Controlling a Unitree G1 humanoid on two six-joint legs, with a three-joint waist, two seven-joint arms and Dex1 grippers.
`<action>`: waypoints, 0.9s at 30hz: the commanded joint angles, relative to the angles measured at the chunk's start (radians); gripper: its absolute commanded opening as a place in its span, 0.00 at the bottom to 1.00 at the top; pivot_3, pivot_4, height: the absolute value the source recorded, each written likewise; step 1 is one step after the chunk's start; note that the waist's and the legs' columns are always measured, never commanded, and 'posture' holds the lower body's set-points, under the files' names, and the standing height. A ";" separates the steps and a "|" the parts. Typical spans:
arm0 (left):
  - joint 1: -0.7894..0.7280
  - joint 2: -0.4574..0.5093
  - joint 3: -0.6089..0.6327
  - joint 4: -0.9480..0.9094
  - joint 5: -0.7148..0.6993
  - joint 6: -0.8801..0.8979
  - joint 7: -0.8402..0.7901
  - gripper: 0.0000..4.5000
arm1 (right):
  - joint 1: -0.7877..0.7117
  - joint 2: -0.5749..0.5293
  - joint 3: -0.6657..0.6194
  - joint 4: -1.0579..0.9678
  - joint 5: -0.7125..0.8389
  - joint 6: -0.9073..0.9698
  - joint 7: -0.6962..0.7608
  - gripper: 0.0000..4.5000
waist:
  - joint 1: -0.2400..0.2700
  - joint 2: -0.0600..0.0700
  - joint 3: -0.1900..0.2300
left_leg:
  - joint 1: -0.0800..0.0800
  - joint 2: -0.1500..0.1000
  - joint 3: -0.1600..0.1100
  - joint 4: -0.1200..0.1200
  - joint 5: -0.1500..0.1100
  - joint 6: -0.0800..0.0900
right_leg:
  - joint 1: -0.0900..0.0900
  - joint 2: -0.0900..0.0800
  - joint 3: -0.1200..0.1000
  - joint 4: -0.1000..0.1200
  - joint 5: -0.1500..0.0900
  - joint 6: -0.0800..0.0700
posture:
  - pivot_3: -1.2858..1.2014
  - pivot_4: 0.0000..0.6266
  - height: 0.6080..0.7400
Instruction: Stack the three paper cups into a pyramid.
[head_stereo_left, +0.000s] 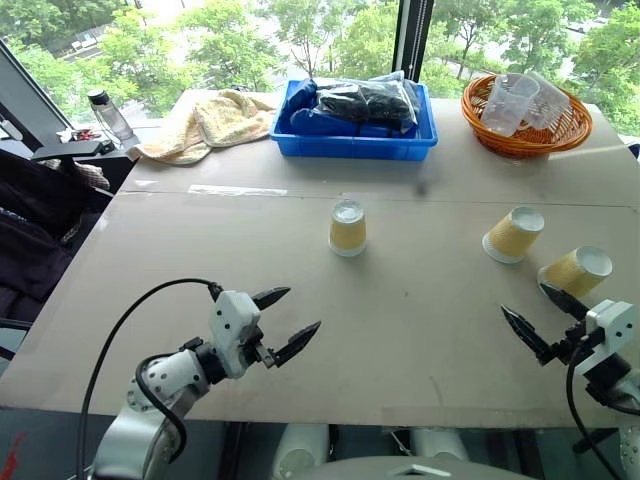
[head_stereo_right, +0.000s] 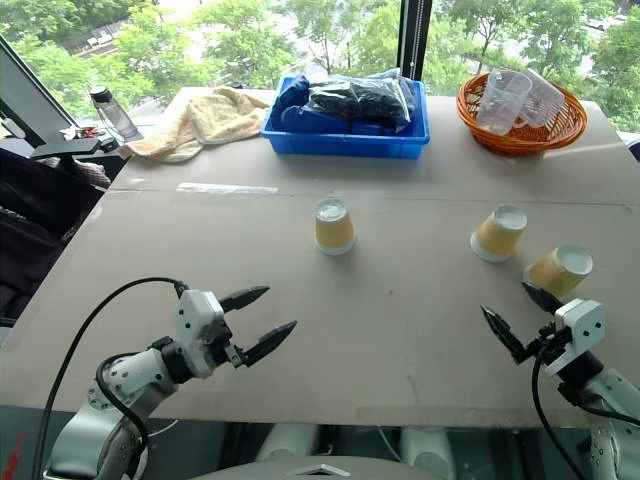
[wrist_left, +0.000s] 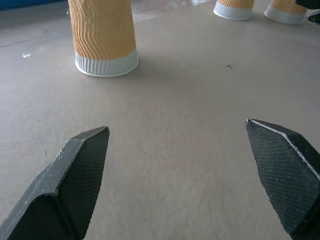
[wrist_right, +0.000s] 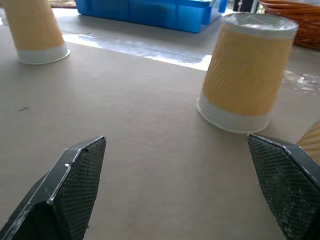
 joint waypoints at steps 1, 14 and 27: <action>-0.072 0.074 0.049 -0.075 -0.119 0.043 -0.099 1.00 | -0.016 -0.004 -0.097 -0.046 0.011 -0.051 -0.065 0.99 | -0.001 0.001 0.000 | 0.000 0.000 0.000 0.000 0.000 0.000 | 0.000 0.000 0.000 0.000 0.000 0.000 | 0.52 0.24 0.95; -0.429 0.236 0.043 -0.143 -0.313 0.280 -0.170 1.00 | -0.136 -0.007 -0.150 -0.034 -0.029 0.101 -0.306 0.99 | -0.006 0.001 0.000 | 0.000 0.000 0.002 0.000 0.000 0.000 | 0.000 0.003 0.004 0.000 0.000 0.000 | 0.52 0.24 0.95; -0.446 0.244 0.040 -0.184 -0.358 0.366 -0.161 1.00 | -0.150 -0.006 -0.147 0.033 -0.051 0.160 -0.321 0.99 | -0.008 0.001 0.000 | 0.001 0.000 0.003 0.000 0.000 0.000 | 0.000 0.004 0.005 0.001 0.000 0.000 | 0.52 0.24 0.95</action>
